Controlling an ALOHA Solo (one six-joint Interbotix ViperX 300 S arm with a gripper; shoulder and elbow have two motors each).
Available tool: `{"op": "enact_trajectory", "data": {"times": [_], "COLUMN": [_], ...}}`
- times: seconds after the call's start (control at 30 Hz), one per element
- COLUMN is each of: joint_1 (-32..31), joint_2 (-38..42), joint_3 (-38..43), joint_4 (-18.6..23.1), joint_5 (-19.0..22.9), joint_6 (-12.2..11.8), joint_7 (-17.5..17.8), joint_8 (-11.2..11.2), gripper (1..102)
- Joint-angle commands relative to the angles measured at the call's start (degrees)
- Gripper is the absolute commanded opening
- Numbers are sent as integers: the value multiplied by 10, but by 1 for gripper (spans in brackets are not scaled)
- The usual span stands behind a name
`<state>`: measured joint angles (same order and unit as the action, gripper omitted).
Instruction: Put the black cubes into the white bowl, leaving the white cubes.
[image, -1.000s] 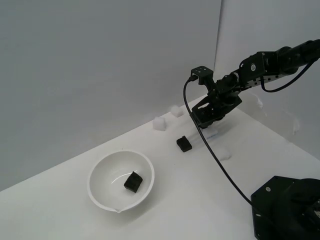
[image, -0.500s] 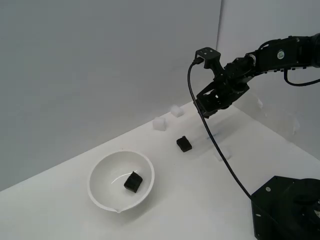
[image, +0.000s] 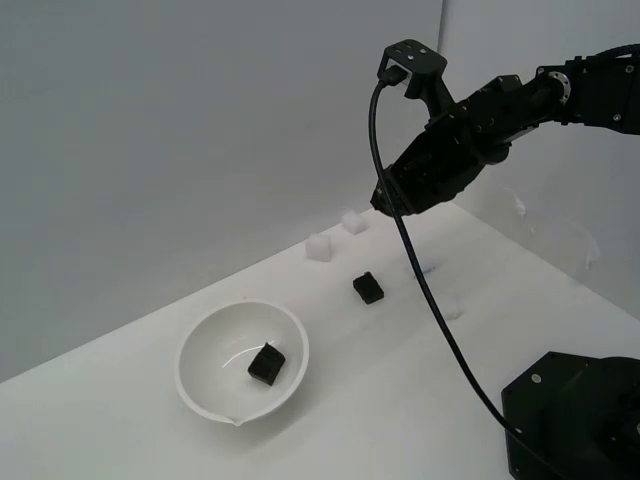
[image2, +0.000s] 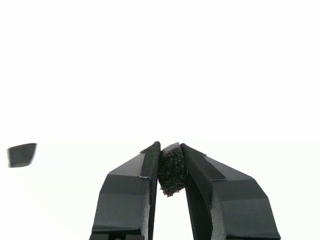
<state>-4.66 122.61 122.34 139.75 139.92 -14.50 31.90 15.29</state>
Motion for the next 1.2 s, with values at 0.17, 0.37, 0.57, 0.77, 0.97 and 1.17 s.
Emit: {"op": "enact_trajectory", "data": {"times": [0.17,0.37,0.57,0.77,0.97,1.17], "joint_1": [-104,-185,-257,-309,-330,-332], "joint_2": [26,1,-39,-83,-111,-114], "joint_3": [27,3,-38,-83,-110,-113], "joint_4": [-30,-48,-63,-74,-73,-74], "joint_5": [-33,-53,-67,-78,-77,-78], "joint_6": [-19,-22,-39,-47,-53,-53], "joint_7": [7,3,-25,-49,-72,-76], "joint_8": [-29,-47,-56,-62,-62,-62], "gripper": [3,3,3,3,3,19]}}
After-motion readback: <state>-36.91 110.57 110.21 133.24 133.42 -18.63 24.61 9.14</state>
